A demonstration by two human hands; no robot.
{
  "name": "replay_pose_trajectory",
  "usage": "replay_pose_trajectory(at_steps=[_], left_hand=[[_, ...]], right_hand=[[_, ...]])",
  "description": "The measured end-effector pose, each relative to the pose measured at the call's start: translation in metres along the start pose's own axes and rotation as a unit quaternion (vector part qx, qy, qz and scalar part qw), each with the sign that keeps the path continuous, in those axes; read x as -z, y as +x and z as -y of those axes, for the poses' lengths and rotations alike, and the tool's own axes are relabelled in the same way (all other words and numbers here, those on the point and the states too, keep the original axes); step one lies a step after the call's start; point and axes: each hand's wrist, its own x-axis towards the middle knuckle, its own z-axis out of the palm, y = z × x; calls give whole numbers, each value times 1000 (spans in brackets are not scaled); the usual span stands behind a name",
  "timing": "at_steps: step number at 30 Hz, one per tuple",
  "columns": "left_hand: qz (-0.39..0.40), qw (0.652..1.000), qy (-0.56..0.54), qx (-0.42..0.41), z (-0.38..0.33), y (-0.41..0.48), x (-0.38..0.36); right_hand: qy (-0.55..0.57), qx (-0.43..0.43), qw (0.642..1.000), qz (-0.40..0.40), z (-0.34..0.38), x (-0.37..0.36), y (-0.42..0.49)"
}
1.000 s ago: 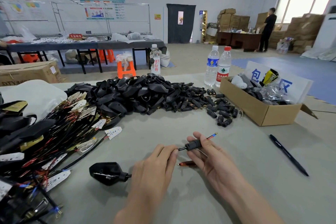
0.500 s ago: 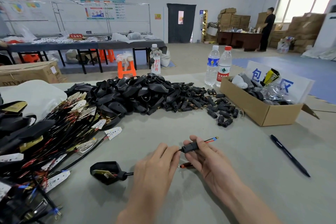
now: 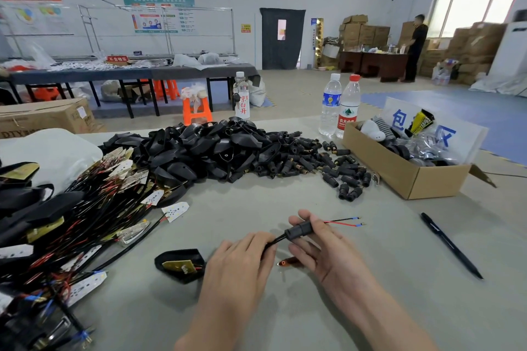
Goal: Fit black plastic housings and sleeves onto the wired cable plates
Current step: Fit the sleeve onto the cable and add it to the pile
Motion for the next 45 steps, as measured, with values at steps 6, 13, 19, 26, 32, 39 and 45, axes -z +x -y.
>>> replay_pose_trajectory(at_steps=[6,13,19,26,32,39,45], left_hand=[[-25,1000,-10,6,-3,1,2],[-33,999,-28,0,-4,2,1],[-8,1000,-11,26,5,1,6],[-4,1000,-26,-15,1,1,6],[14,998,-52,17,0,0,3],[59,995,-74,-35,-3,-2,4],[55,995,-47,-63,-4,-1,3]], right_hand=[[-37,-3,999,35,0,-5,-3],[-70,2,997,43,2,-7,-6],[-34,38,999,2,8,-2,-2],[-67,15,997,32,3,-5,-4],[-105,15,993,50,-3,-6,-4],[-130,24,991,37,-1,-5,-2],[-159,13,987,31,-4,-7,-2]])
